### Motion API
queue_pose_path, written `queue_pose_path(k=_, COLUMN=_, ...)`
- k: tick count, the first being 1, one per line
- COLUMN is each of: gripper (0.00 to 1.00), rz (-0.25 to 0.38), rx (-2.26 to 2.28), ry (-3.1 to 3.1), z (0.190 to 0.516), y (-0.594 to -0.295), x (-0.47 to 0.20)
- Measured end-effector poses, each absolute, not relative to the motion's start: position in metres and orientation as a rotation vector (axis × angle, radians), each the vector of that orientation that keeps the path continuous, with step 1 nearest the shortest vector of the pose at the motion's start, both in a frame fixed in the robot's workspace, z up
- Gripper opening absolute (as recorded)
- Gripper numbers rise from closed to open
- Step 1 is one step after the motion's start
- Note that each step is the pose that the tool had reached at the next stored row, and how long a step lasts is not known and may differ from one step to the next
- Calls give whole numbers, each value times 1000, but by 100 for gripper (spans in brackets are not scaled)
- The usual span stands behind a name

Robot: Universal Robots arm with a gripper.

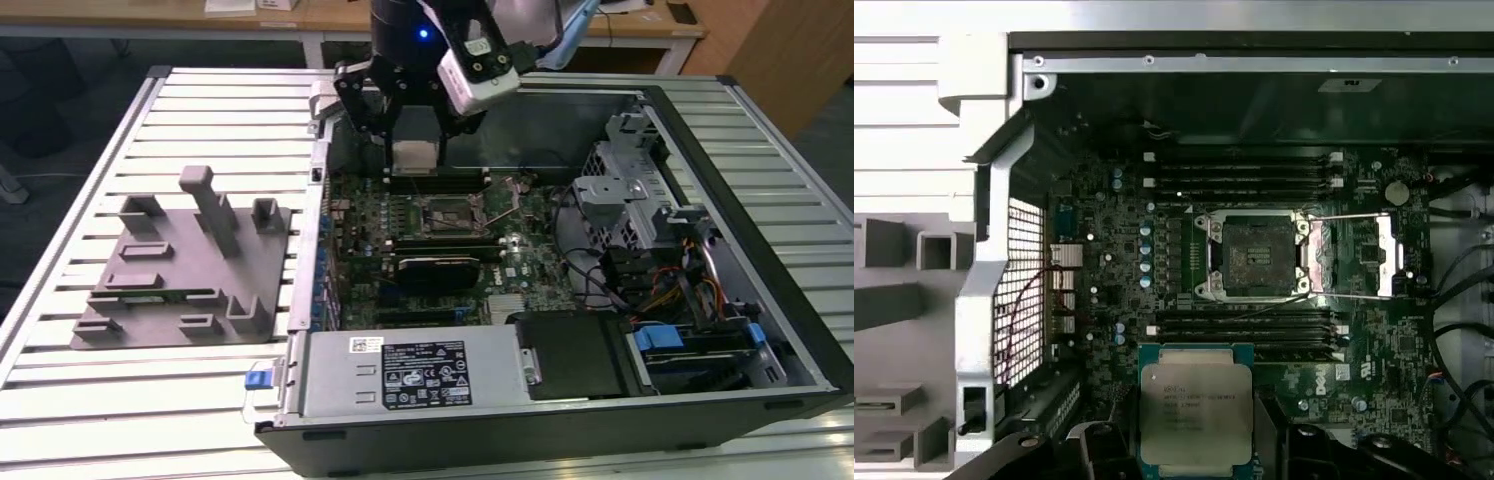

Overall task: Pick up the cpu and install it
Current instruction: 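Pick up the cpu and move it towards the insertion slot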

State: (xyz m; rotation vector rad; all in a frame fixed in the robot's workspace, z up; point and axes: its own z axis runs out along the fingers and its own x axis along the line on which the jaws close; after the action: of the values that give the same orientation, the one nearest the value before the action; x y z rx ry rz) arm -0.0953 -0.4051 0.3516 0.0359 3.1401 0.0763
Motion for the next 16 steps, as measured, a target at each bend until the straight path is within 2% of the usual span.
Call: queue_pose_path(k=16, gripper=54, rz=76, rx=18, ry=3149, z=324, y=-399, x=-67)
